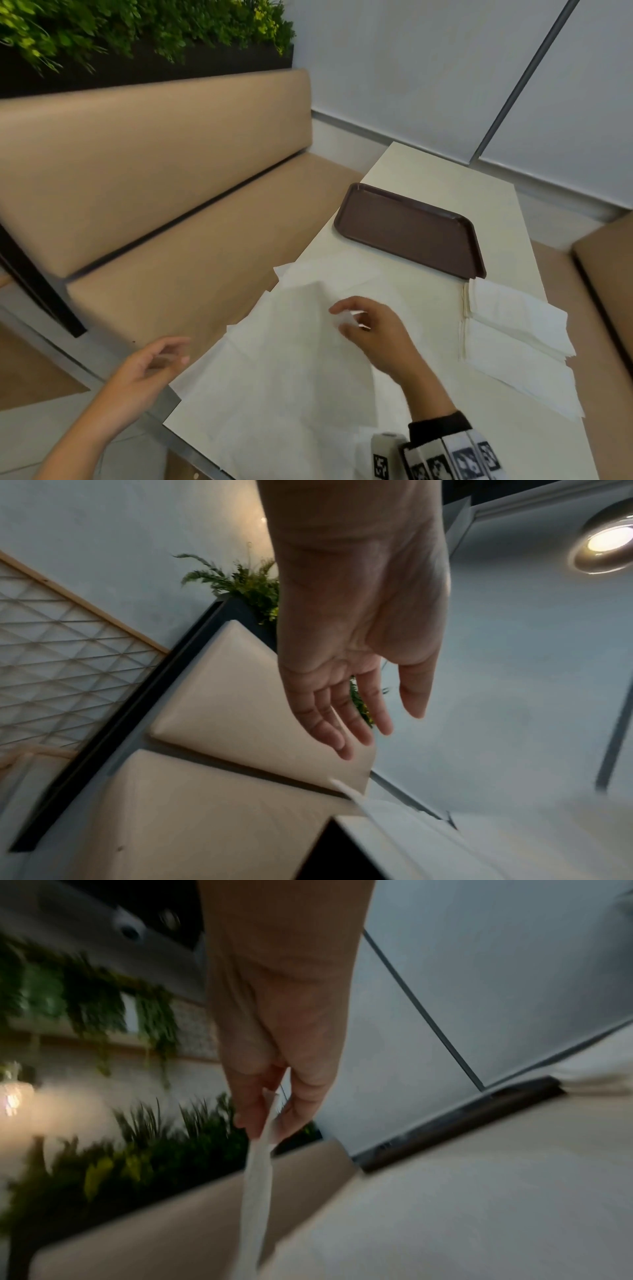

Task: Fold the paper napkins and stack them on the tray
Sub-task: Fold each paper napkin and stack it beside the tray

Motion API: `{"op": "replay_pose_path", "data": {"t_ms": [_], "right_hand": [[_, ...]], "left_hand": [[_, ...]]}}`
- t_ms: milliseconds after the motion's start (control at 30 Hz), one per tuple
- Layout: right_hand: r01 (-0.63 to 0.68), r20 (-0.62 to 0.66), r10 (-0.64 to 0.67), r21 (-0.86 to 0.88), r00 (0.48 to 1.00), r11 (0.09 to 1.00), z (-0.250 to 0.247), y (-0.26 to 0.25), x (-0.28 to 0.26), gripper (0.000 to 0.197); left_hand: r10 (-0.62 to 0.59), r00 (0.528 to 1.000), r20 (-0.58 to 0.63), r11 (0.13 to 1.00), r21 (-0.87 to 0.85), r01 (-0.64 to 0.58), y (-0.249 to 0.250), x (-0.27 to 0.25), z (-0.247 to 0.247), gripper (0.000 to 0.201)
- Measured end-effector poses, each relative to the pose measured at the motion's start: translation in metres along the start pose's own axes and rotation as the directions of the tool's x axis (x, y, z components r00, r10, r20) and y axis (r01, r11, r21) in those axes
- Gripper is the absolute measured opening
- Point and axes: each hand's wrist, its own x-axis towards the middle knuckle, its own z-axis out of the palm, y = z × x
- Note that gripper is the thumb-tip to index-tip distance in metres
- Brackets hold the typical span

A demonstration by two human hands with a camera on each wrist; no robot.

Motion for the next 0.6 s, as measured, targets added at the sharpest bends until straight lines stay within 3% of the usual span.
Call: {"op": "replay_pose_path", "data": {"t_ms": [67, 167, 267, 333, 433, 600], "right_hand": [[0.114, 0.031, -0.118, 0.124, 0.992, 0.986, -0.021, -0.029, -0.012, 0.031], [0.232, 0.042, -0.257, 0.310, 0.965, 0.922, -0.058, -0.069, -0.037, 0.033], [0.334, -0.079, -0.332, 0.410, 0.940, 0.849, -0.088, -0.089, -0.057, 0.030], [0.370, -0.223, -0.308, 0.343, 0.925, 0.863, -0.104, -0.086, -0.064, 0.037], [0.260, -0.455, -0.195, 0.085, 0.869, 0.962, -0.122, -0.073, -0.071, 0.051], [0.083, -0.686, -0.191, -0.187, 0.702, 0.979, -0.132, -0.058, -0.079, 0.057]], "left_hand": [[0.064, 0.998, 0.011, 0.998, -0.012, -0.064, 0.021, 0.008, 0.014, 0.034], [0.172, 0.969, 0.177, 0.980, -0.134, -0.150, 0.057, 0.024, 0.037, 0.088], [0.262, 0.872, 0.413, 0.885, -0.464, -0.046, 0.093, 0.034, 0.071, 0.113], [0.314, 0.795, 0.519, 0.804, -0.590, 0.068, 0.119, 0.030, 0.094, 0.104], [0.260, 0.770, 0.583, 0.722, -0.646, 0.246, 0.149, 0.017, 0.121, 0.082], [0.168, 0.750, 0.639, 0.762, -0.567, 0.312, 0.180, 0.011, 0.159, 0.042]]}}
